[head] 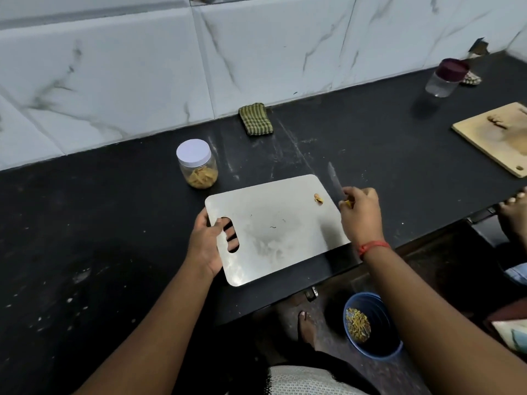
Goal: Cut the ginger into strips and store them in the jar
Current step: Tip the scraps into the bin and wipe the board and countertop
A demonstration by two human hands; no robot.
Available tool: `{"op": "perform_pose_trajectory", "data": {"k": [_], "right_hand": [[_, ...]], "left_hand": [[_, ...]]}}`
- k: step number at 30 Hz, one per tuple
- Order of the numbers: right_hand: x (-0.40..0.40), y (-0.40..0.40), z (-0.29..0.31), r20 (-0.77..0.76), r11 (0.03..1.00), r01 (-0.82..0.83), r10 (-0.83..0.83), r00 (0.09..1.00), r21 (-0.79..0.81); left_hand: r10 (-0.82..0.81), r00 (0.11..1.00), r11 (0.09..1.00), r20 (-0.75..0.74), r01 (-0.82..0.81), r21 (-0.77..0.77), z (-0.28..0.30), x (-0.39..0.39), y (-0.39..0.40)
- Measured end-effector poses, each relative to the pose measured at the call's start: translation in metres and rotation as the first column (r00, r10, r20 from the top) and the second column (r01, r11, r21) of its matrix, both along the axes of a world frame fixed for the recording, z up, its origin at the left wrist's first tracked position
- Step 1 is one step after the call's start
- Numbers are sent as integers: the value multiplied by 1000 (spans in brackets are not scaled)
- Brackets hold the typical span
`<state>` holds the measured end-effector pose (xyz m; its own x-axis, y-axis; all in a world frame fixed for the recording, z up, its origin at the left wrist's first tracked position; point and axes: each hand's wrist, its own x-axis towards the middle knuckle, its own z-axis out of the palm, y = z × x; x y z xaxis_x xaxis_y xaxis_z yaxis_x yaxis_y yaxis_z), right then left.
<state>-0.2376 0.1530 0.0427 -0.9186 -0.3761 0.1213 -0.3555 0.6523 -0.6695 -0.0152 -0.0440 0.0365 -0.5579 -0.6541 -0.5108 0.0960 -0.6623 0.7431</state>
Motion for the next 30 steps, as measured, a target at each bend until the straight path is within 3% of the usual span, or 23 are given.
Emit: {"op": "perform_pose_trajectory", "data": {"k": [5, 17, 30], "right_hand": [[42, 29, 5, -15, 968, -208, 212, 977, 138], [52, 123, 9, 98, 956, -161, 141, 985, 245], [49, 244, -5, 106, 958, -229, 213, 971, 174]], "left_hand": [[-13, 1000, 1000, -25, 13, 2, -7, 0, 15], [-112, 994, 994, -15, 112, -4, 6, -31, 107], [-84, 994, 991, 66, 91, -103, -14, -31, 211]]}}
